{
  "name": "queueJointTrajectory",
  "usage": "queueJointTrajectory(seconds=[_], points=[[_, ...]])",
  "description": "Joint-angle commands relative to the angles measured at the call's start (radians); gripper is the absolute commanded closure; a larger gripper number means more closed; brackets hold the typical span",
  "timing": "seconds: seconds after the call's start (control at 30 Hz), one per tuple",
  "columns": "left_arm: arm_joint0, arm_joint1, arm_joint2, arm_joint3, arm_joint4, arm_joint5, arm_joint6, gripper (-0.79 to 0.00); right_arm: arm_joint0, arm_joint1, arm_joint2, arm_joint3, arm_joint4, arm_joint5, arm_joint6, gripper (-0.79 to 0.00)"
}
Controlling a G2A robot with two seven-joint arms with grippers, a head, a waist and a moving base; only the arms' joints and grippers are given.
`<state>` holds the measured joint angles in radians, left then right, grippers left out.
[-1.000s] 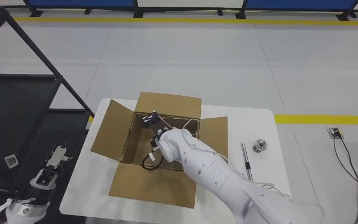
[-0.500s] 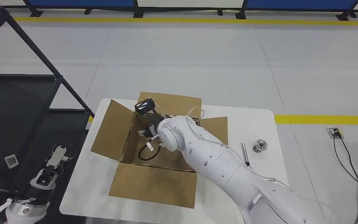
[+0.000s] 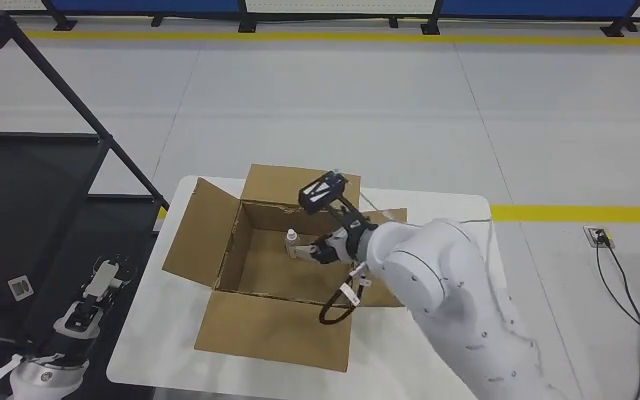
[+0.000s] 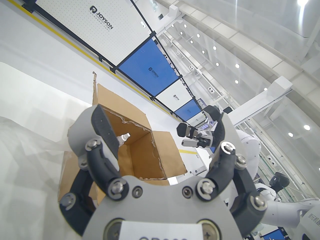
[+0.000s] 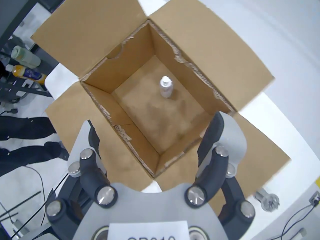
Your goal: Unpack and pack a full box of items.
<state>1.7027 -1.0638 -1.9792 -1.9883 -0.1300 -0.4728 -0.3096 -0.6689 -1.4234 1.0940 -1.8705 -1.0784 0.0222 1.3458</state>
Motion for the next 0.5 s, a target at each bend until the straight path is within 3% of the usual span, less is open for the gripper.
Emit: queueJointTrajectory(seconds=[0.0, 0.27, 0.47], points=[[0.0, 0.0, 0.0, 0.0, 0.0, 0.0, 0.0, -0.785, -0.066, 0.019, 0.107, -0.074, -0.045, -0.013, 0.036, -0.785], [0.0, 0.0, 0.0, 0.0, 0.0, 0.0, 0.0, -0.785, -0.257, 0.074, 0.437, -0.126, -0.167, -0.099, 0.174, -0.785], [0.0, 0.0, 0.0, 0.0, 0.0, 0.0, 0.0, -0.785, -0.334, 0.095, 0.536, -0.006, -0.196, -0.133, 0.19, -0.785]])
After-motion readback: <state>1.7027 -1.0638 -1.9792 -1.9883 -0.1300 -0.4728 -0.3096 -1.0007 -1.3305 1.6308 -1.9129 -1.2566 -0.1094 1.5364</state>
